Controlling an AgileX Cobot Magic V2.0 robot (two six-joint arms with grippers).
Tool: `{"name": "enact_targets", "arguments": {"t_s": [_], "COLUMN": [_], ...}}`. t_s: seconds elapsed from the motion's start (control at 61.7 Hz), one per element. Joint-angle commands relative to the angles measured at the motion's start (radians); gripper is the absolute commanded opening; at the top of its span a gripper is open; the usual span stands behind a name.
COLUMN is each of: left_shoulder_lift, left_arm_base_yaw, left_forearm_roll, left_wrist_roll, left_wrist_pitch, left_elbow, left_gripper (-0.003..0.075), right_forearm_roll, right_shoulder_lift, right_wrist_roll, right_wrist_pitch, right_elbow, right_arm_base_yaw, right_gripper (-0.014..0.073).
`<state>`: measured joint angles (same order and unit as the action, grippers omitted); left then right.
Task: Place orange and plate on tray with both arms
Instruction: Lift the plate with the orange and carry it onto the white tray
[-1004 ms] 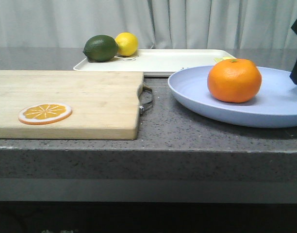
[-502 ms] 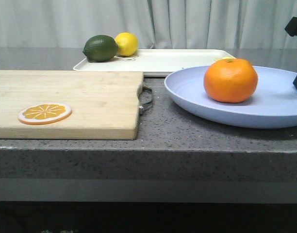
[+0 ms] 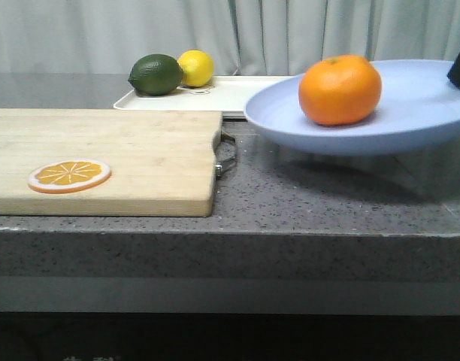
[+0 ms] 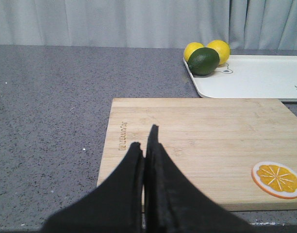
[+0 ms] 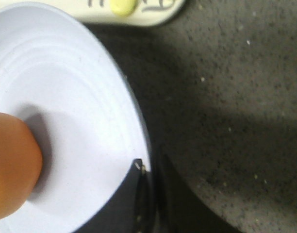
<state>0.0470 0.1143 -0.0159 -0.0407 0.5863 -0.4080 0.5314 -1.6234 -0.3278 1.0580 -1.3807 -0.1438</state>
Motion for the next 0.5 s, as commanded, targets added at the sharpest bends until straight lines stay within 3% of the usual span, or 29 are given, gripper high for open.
{"name": "enact_targets", "arguments": {"t_s": [0.0,0.486], "left_shoulder_lift": [0.013,0.013], "left_arm_base_yaw": [-0.003,-0.003], "left_forearm_roll": [0.007,0.007], "left_wrist_roll": [-0.008,-0.008], "left_wrist_pitch": [-0.083,-0.083], "left_elbow": [-0.026,-0.026], "left_gripper": [-0.0018,-0.0018], "right_forearm_roll": [0.113,0.122], "right_shoulder_lift": [0.005,-0.404], "right_wrist_roll": [0.008,0.300], "right_wrist_pitch": [0.029,0.063], "right_elbow": [-0.127,-0.761], "right_arm_base_yaw": [-0.007,0.019], "right_gripper": [-0.0120,-0.0111]}}
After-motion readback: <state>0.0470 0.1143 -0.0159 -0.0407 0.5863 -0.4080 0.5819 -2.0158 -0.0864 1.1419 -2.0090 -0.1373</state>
